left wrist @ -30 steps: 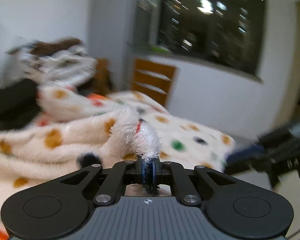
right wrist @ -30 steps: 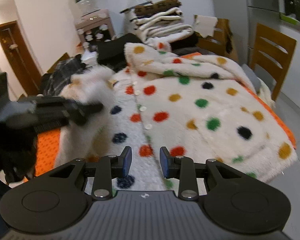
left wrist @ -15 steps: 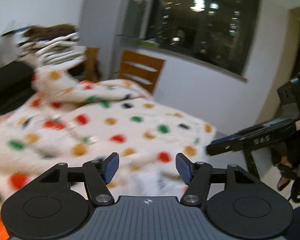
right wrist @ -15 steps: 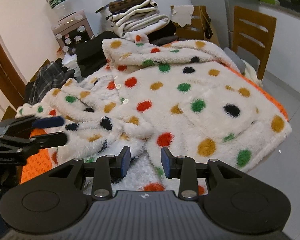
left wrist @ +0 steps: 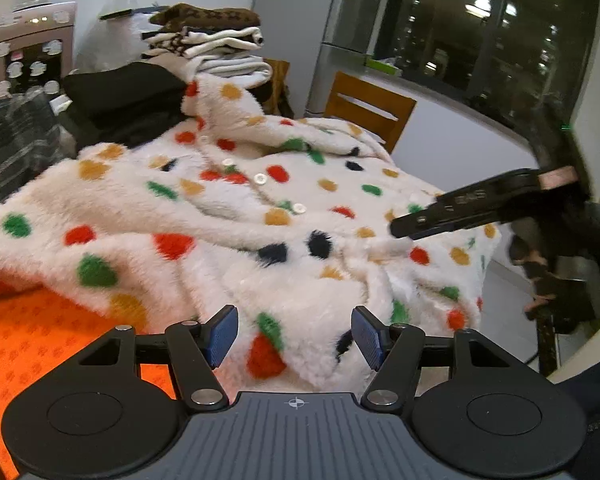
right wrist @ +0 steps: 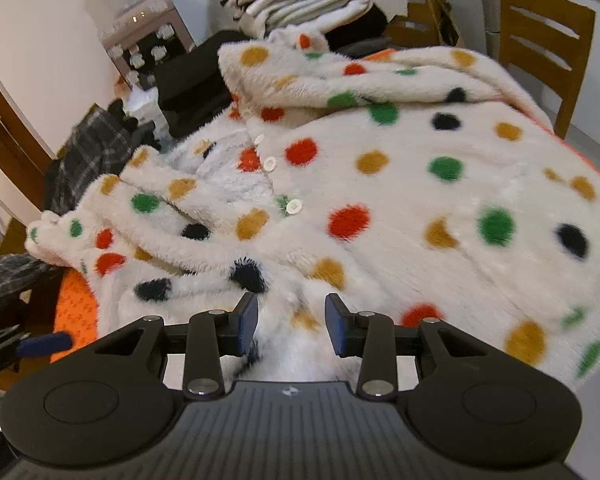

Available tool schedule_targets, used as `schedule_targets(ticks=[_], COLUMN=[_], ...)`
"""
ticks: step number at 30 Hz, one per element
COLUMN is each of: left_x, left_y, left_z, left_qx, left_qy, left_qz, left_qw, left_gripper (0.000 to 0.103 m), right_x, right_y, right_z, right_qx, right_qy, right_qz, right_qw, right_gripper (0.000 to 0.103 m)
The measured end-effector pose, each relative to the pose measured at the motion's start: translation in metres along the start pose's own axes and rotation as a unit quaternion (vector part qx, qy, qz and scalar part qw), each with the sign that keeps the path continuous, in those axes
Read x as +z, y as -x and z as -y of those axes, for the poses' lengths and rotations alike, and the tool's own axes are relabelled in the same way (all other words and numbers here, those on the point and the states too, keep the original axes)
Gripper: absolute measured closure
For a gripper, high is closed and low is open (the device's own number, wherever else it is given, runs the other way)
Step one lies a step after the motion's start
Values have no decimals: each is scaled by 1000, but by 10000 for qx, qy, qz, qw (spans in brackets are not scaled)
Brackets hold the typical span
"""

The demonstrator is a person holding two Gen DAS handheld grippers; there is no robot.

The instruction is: Fold clothes

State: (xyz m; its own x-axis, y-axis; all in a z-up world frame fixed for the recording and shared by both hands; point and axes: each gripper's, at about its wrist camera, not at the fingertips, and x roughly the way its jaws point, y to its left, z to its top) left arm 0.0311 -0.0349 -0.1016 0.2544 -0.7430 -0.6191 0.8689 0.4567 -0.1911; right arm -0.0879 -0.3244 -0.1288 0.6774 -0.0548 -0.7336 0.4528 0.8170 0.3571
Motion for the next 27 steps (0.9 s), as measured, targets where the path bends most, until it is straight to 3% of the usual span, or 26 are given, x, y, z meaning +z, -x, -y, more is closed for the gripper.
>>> schedule_targets(ticks=[10, 12, 13, 19, 27], left_x=[-8, -11, -14, -38, -65], left_y=[43, 54, 59, 88, 75], left_z=[-19, -21, -21, -18, 48], left_qx=[839, 1077, 1225, 2059, 2198], left_qy=[753, 943, 1058, 1986, 2310], left_qz=[189, 236, 259, 419, 352], left_qw=[9934, 9894, 9865, 9573, 9472], left_gripper=[38, 38, 38, 38, 38], right_x=[5, 4, 4, 16, 42], right_y=[-73, -76, -76, -24, 76], right_z=[-15, -13, -11, 23, 87], right_qx=[-422, -435, -420, 69, 413], right_qy=[448, 574, 618, 407, 338], right_qz=[-602, -599, -581, -242, 326], right_qw=[9963, 9956, 9955, 9989, 9980], right_gripper=[60, 85, 85, 90, 91])
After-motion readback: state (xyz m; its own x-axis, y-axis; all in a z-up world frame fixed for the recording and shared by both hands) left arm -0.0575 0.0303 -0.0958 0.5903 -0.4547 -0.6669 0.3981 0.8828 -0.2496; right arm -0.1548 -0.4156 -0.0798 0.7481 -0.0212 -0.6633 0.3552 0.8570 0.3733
